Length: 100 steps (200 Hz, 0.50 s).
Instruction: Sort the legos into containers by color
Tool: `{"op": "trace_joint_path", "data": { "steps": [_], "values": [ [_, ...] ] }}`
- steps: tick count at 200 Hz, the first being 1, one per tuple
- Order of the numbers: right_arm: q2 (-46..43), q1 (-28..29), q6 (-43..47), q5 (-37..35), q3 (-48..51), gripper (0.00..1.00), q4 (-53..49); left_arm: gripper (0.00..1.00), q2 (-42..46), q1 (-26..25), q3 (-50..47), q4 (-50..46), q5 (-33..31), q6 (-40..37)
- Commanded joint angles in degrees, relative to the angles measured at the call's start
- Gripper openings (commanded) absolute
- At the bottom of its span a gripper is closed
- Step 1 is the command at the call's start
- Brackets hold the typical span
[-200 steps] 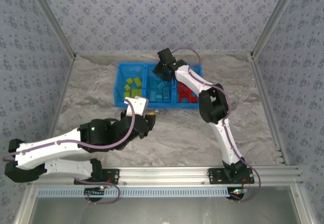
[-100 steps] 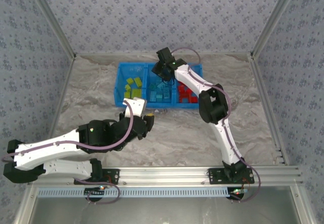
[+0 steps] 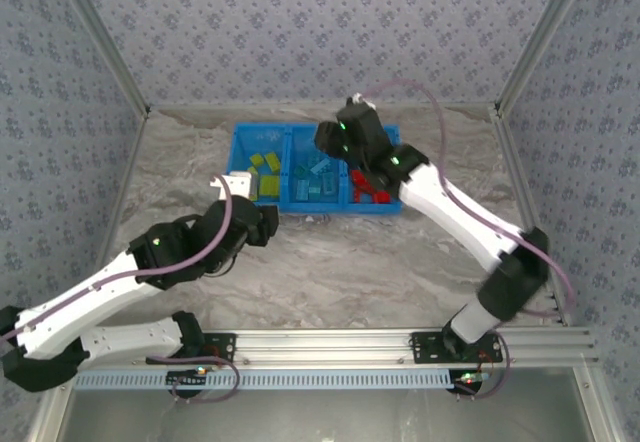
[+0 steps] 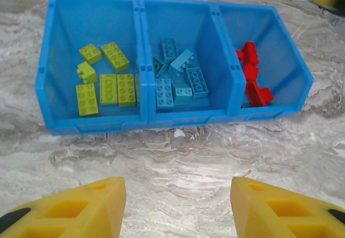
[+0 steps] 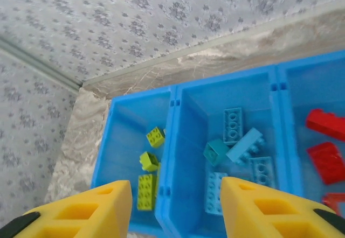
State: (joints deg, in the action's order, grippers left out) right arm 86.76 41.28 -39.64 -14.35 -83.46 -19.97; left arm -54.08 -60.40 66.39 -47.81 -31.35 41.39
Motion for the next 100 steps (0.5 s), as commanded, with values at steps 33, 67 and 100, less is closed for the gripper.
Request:
{"op": "trace_joint_path", "data": {
  "steps": [33, 67, 100],
  "values": [
    [-28.4, 4.2, 13.9, -9.9, 28.8, 0.77, -3.3, 0.57, 2.4, 13.9, -2.6, 3.1, 17.6, -5.0],
    [-45.6, 3.1, 14.4, -17.6, 37.8, 1.0, -14.0, 0.98, 3.7, 29.2, -6.5, 5.3, 27.5, -5.7],
    [-54.5, 2.5, 8.6, -35.7, 40.6, 1.0, -23.9, 0.98, 6.2, 41.4, -13.3, 11.2, 32.3, -8.5]
  ]
}}
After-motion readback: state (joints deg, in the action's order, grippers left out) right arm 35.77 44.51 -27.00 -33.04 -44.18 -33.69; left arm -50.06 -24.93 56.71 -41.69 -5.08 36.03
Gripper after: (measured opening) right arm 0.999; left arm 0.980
